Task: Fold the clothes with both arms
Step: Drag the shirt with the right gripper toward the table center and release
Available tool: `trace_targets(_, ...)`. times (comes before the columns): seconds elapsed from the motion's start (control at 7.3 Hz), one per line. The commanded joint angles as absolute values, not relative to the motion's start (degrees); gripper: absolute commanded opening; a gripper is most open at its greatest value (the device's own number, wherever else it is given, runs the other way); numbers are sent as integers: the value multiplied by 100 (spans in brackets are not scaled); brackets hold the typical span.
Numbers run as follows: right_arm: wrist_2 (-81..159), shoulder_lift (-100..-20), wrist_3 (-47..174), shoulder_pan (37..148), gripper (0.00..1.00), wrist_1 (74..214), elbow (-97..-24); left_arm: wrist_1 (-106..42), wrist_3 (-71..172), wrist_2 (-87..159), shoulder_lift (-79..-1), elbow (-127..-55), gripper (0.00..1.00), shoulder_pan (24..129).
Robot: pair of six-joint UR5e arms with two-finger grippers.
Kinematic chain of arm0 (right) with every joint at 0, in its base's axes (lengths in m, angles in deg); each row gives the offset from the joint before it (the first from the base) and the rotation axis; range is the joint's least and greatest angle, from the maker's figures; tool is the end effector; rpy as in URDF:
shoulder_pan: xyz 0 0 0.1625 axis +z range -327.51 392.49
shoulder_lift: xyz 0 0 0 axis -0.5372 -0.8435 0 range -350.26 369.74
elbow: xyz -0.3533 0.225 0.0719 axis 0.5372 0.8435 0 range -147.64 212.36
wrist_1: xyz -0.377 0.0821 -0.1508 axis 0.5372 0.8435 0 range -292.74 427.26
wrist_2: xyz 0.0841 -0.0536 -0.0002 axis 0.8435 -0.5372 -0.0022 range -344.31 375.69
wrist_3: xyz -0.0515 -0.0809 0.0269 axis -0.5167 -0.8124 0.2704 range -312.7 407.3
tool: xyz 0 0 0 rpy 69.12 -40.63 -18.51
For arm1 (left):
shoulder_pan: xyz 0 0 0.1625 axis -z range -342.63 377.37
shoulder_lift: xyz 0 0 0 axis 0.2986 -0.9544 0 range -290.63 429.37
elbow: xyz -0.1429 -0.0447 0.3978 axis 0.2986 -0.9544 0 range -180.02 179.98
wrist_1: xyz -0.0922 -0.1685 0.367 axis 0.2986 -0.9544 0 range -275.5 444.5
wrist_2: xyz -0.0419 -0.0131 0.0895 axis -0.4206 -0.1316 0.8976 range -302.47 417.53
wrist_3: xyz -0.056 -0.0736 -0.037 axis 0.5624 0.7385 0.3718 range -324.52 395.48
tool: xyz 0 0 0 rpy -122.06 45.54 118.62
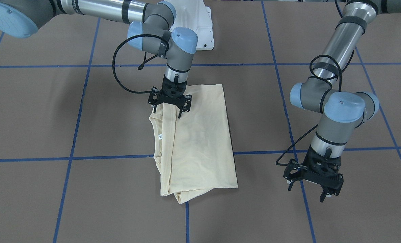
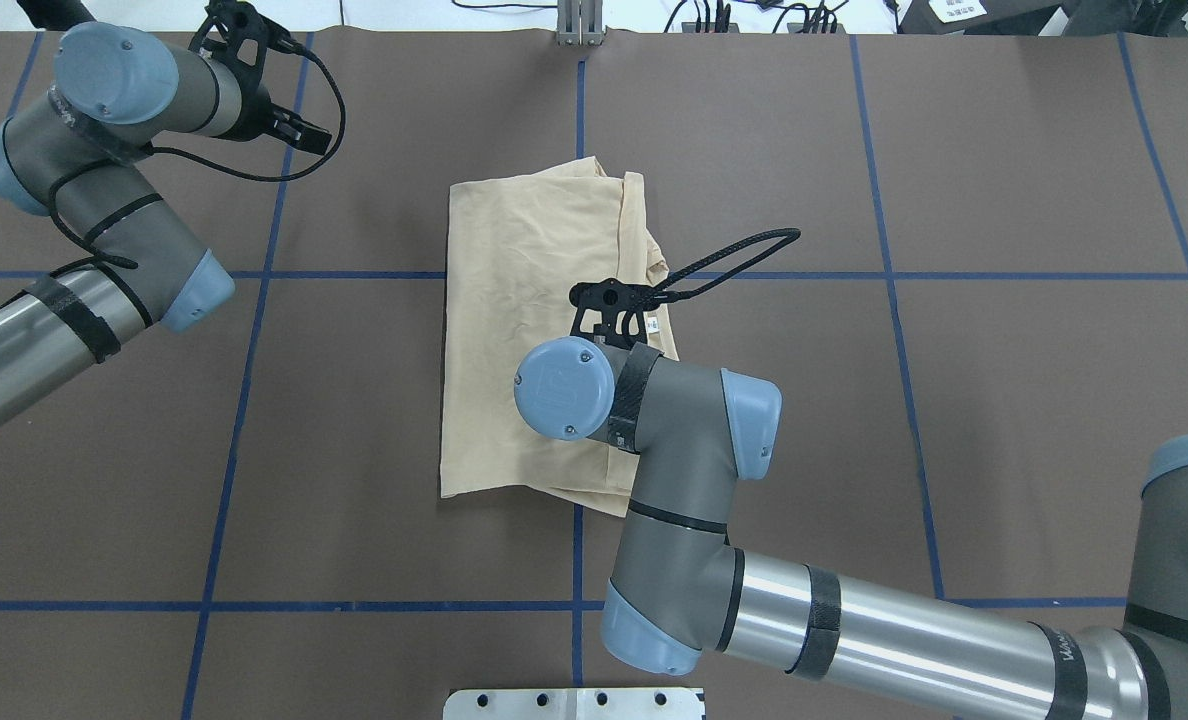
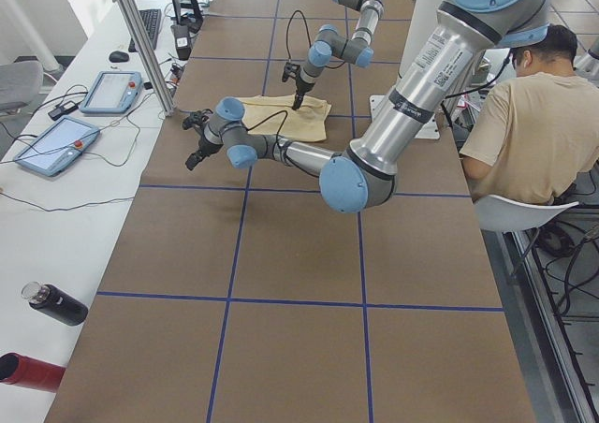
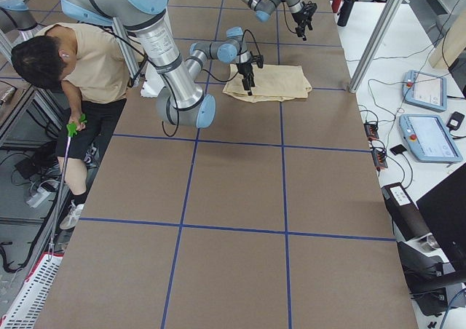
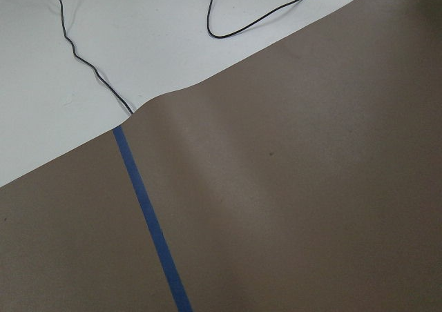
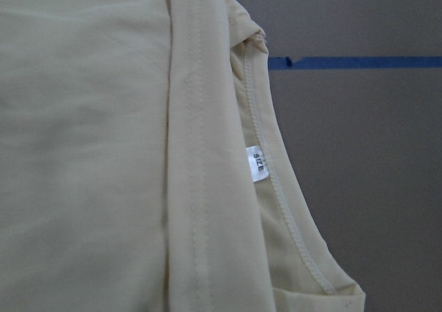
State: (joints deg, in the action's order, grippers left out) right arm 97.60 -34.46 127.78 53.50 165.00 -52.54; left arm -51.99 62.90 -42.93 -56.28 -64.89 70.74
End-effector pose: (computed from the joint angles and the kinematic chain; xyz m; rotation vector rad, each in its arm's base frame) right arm -0.6374 -0.4026 0.2316 0.2841 -0.5189 0.2351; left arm 0.3669 -0.6865 0.4059 0.7543 0.6694 0.2378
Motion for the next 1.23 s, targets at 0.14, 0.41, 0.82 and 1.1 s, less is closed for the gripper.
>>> trace_targets(0.14,9760,-3499,12290,5376,100,16710,-5298,-5199,6290,-4293,-5622,-6489,100,7072)
trace_targets(0.41,9760,-3726,12045,5463,100,16885,-5507,-5199,6290,-4293,-5622,-6489,100,7072)
trace_targets(0.82,9752,-4919,11367,5640,100,17177,-6756,-5208,6299,-4293,-5588,-6489,100,7046)
trace_targets(1.1,9717,-5247,11454,5649,100,17158,-7001,-5208,6291,-4293,-5587,-6489,100,7046)
